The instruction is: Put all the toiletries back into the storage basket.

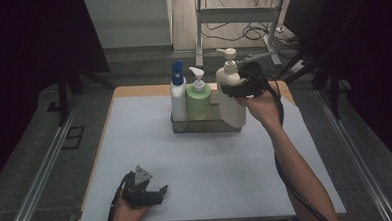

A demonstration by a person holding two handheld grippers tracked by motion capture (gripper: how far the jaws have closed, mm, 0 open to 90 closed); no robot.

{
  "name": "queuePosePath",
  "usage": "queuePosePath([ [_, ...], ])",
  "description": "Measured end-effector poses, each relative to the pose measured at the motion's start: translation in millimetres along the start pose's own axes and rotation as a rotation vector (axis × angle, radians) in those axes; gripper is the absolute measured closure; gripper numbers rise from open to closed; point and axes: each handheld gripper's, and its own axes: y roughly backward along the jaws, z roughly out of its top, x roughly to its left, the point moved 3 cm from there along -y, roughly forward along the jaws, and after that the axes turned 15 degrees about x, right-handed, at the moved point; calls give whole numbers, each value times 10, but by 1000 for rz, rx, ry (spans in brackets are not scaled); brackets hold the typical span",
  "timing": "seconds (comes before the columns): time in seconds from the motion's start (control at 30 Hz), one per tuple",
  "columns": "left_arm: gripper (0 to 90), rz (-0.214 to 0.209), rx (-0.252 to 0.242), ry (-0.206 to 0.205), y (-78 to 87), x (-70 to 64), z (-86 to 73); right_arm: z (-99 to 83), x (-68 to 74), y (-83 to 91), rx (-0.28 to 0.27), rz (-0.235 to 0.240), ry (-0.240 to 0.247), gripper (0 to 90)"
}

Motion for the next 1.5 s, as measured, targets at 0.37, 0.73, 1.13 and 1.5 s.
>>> queuePosePath([
  [0.37, 124, 0, 0, 0, 0, 0, 0, 108, -45, -175, -20, -19, -15, 363],
  [0.73, 124, -1, -1, 1, 0, -1, 0, 197, -130, -374, -58, -39, -54, 364],
  [1.13, 124, -2, 2, 1, 2, 1, -2, 172, -199, -607, -90, -67, -67, 363],
  [1.5, 124, -1, 2, 1, 2, 0, -2, 82, -185, -692, -52, -50, -74, 362],
])
